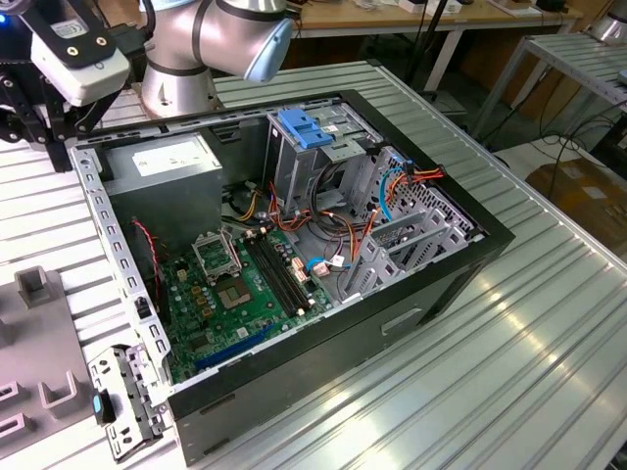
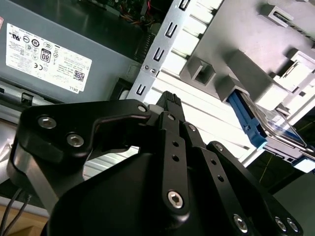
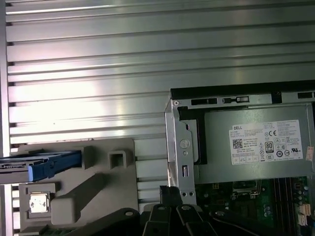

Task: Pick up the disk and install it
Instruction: 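Reach for the disk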

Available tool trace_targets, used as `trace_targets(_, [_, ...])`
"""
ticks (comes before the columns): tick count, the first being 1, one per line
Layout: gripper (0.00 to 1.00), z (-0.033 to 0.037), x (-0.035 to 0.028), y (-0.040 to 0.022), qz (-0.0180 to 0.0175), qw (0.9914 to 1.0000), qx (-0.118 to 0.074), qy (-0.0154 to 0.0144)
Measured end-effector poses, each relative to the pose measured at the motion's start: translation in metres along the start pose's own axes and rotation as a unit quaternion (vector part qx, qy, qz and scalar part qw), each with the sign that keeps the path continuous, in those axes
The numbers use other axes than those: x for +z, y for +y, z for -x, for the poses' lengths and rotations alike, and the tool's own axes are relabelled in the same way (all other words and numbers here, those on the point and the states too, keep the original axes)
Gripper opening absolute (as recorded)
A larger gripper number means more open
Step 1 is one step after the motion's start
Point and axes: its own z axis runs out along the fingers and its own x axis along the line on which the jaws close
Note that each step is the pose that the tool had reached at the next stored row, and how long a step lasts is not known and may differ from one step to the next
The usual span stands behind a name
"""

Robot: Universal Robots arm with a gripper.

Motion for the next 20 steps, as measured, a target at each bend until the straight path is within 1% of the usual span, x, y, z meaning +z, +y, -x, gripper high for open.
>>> trace_targets(3, [0.11,-0.0042,0.0,-0.0001,0.0,1.0,0.0,0.0])
trace_targets(4, [0.11,-0.0066,0.0,-0.0002,0.0,1.0,0.0,0.0])
trace_targets(8, [0.11,-0.0103,-0.0001,-0.0003,0.0,1.0,0.0,0.0])
trace_targets(12, [0.11,-0.0162,-0.0001,-0.0004,0.0,1.0,0.0,0.0])
trace_targets(20, [0.11,-0.0234,-0.0001,-0.0005,0.0,1.0,0.0,0.0001])
